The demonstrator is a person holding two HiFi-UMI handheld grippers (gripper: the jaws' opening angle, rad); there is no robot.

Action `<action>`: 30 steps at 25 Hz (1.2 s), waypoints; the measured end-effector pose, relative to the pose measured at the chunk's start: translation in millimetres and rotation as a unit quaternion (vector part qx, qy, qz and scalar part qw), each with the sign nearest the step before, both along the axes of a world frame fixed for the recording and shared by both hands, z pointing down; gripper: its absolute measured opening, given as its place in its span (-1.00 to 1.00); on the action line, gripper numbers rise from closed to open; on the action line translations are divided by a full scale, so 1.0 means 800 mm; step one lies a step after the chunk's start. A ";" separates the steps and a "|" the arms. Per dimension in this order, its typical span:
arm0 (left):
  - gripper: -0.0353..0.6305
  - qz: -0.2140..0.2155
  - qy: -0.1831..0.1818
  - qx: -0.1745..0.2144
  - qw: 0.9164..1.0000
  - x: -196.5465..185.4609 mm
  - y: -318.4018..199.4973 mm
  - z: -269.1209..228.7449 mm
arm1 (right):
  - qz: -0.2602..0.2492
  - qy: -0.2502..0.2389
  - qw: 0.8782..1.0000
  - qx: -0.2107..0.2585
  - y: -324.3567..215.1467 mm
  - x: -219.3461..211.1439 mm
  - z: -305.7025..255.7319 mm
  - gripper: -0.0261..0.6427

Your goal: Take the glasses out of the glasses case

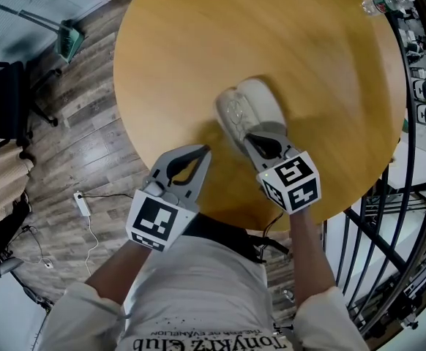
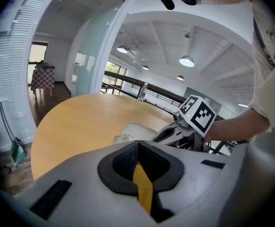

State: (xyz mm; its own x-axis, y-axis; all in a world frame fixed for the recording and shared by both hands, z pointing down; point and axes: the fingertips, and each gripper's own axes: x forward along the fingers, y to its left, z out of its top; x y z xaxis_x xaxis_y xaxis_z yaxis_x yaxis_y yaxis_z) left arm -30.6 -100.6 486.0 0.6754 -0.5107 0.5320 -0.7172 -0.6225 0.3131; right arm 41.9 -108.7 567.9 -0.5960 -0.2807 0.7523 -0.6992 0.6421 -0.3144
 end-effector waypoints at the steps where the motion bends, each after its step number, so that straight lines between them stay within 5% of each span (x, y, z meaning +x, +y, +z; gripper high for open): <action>1: -0.82 0.000 0.000 0.002 1.000 0.000 0.001 -0.003 | 0.001 -0.001 1.000 0.002 0.001 0.000 -0.004 -0.82; 30: -0.82 0.038 -0.017 0.046 0.998 0.001 0.081 -0.084 | 0.060 -0.039 0.993 0.089 0.076 0.017 -0.150 -0.82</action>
